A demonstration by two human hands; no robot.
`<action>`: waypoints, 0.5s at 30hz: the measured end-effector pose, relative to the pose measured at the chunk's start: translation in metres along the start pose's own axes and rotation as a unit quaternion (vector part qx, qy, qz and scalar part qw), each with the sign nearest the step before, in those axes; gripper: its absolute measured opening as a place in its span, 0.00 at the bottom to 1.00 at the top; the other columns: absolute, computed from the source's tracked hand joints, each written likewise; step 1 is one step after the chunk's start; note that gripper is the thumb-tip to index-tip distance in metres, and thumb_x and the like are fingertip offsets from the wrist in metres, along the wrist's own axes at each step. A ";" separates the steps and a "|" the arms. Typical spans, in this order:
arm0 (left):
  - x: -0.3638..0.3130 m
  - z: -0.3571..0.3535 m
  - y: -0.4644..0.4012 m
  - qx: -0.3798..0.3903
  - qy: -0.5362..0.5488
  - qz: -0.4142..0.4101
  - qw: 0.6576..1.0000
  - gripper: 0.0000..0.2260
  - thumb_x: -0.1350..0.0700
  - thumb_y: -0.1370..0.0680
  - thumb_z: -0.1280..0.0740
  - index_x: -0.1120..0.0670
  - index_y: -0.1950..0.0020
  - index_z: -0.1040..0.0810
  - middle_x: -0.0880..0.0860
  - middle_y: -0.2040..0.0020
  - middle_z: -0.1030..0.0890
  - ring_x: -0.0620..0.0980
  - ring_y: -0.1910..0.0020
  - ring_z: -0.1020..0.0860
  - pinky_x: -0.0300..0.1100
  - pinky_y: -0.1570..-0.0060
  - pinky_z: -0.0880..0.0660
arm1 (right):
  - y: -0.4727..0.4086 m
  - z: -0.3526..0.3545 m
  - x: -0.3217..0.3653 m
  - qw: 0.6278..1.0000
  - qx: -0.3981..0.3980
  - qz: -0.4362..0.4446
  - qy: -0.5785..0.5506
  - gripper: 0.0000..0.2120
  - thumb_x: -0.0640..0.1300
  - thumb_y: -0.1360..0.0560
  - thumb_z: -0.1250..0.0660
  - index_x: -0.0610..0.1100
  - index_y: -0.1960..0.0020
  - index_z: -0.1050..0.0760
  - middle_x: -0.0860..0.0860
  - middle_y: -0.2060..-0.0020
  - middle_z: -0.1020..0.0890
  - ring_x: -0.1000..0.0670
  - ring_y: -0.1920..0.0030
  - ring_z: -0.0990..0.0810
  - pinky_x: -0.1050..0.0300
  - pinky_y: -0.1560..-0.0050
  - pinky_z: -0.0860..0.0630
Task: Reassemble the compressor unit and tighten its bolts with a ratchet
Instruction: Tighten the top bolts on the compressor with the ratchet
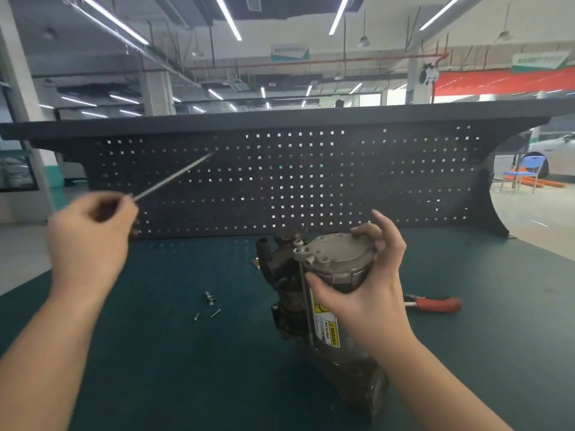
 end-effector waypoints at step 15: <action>-0.186 -0.090 0.149 0.254 0.066 -0.316 0.912 0.03 0.56 0.26 0.28 0.55 0.55 0.18 0.45 0.61 0.19 0.43 0.61 0.21 0.34 0.60 0.24 | -0.001 0.000 0.003 0.992 0.040 -0.040 0.112 0.45 0.68 0.41 0.33 0.69 0.30 0.51 0.76 0.42 0.35 0.77 0.49 0.33 0.78 0.59 0.32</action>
Point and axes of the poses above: each hand's wrist, its own y-axis away from the middle knuckle, its own z-axis out of the back of the hand, x = y × z, the point moved 9 cm from there along -y, towards the middle knuckle
